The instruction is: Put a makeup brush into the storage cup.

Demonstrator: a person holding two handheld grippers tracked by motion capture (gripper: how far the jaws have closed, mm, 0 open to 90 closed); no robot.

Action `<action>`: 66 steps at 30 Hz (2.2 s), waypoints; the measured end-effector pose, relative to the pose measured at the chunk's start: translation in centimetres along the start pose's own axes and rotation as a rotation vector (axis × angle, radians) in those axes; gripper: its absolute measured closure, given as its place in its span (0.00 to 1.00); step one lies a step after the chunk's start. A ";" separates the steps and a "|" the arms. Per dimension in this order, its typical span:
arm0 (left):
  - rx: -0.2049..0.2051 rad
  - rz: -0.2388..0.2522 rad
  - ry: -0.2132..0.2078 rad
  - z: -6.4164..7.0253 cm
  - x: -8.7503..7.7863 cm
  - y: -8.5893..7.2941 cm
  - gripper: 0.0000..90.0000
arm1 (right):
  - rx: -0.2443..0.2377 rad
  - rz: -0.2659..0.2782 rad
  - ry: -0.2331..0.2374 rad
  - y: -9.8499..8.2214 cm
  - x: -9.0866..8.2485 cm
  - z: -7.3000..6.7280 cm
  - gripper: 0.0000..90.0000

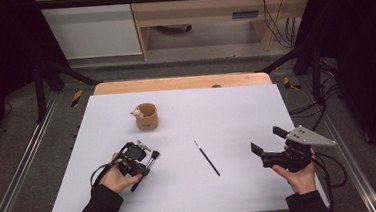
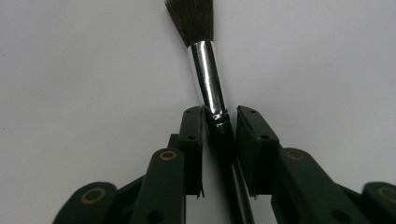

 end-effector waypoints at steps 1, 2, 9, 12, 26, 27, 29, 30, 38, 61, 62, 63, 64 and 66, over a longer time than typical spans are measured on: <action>-0.001 -0.001 0.001 0.0 0.0 0.0 0.80 | -0.002 -0.001 0.001 0.0 0.0 0.0 0.05; -0.003 -0.004 0.001 0.0 0.0 0.0 0.81 | -0.001 -0.002 0.000 0.0 0.0 0.0 0.05; -0.004 -0.029 0.009 0.2 0.0 0.1 0.86 | 0.000 -0.002 0.001 0.0 0.0 0.0 0.05; -0.001 -0.041 0.014 0.4 0.1 0.2 0.86 | 0.000 -0.002 0.001 0.0 0.0 0.0 0.05; 0.028 -0.052 0.015 0.4 0.0 0.3 0.87 | 0.002 -0.002 0.004 0.0 0.0 0.0 0.05; 0.030 -0.051 0.014 0.4 0.0 0.3 0.87 | 0.003 -0.002 0.004 0.0 0.0 0.0 0.05; 0.035 -0.048 0.006 0.5 -0.1 0.3 0.87 | 0.002 -0.002 0.004 0.0 0.0 0.0 0.05; 0.040 -0.045 0.005 0.5 -0.2 0.3 0.87 | 0.002 -0.002 0.005 0.0 0.0 0.0 0.05; 0.052 0.001 0.009 0.5 -1.8 0.6 0.87 | 0.002 -0.001 0.005 0.0 0.0 0.0 0.05; 0.052 0.181 0.034 0.8 -6.0 1.9 0.88 | 0.001 0.004 0.006 0.1 -0.1 0.0 0.05; 0.050 0.194 0.035 0.8 -6.2 2.0 0.88 | -0.001 0.005 0.007 0.1 -0.1 0.0 0.05; 0.044 0.215 0.040 0.8 -6.4 2.1 0.88 | 0.000 0.004 0.007 0.1 -0.1 0.0 0.05; 0.040 0.227 0.044 0.8 -6.5 2.2 0.88 | 0.000 0.004 0.007 0.1 -0.1 0.0 0.05; 0.031 0.255 0.057 0.7 -6.8 2.3 0.88 | 0.001 0.005 0.008 0.1 -0.2 0.0 0.05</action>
Point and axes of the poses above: each handheld gripper's, and its own axes: x roughly forward along the jaws, y roughly out of its top, z roughly to its right, the point moved 7 cm from there along x, roughly forward along the jaws, and after that the axes turned 2 degrees about -y, right-handed, at the moved point
